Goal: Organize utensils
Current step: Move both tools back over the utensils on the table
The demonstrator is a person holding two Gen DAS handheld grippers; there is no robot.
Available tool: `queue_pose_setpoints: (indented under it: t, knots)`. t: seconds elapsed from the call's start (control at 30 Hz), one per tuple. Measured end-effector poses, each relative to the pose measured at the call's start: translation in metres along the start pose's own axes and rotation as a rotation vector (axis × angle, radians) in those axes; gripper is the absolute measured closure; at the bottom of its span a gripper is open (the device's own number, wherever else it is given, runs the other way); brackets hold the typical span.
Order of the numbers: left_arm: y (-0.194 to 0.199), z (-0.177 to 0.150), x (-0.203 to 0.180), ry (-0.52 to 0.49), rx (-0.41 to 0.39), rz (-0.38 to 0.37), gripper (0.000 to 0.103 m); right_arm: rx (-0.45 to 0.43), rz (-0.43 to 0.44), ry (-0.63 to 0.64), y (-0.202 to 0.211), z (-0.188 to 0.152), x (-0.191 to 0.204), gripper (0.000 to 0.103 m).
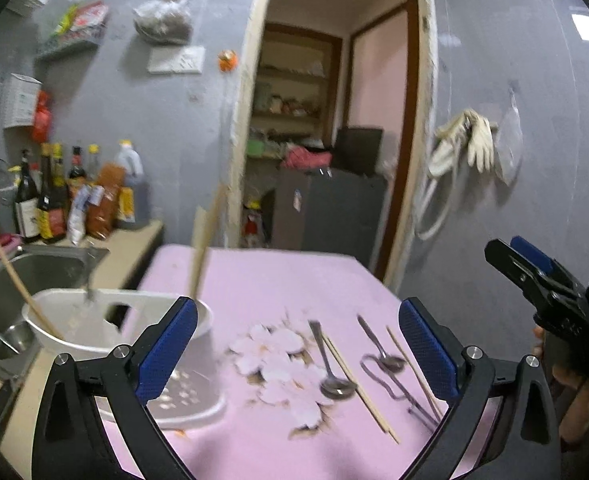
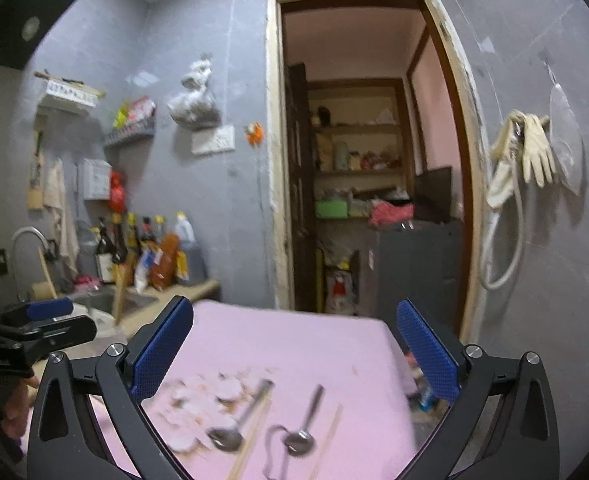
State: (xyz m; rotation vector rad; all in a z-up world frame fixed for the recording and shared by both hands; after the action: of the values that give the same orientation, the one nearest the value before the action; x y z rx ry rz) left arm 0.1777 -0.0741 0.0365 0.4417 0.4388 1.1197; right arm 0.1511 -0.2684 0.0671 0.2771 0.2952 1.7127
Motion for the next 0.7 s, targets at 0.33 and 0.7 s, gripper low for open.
queue_pose_setpoints:
  t: [0.33, 0.7]
  knots:
    - [-0.068, -0.02, -0.016, -0.021, 0.19, -0.016, 0.004, 0.207, -0.045, -0.06, -0.037, -0.045, -0.041, 0.001]
    - [-0.135, -0.018, -0.008, 0.014, 0.4, -0.061, 0.023, 0.447, -0.005, -0.08, -0.082, -0.078, -0.049, 0.047]
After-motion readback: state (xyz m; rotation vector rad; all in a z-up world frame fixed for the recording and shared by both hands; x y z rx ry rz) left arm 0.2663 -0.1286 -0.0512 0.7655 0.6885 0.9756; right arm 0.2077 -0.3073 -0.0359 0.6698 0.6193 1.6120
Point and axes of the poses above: each gripper's, at about its wrist camera, not at the fingertips, and y roughly against the way its jaws point, x to its left, z to its top, the point moved 5 cm from there along -y, roughly the way its jaws point, and after that the axes turned 13 degrees about x, right-handed, at the moved point
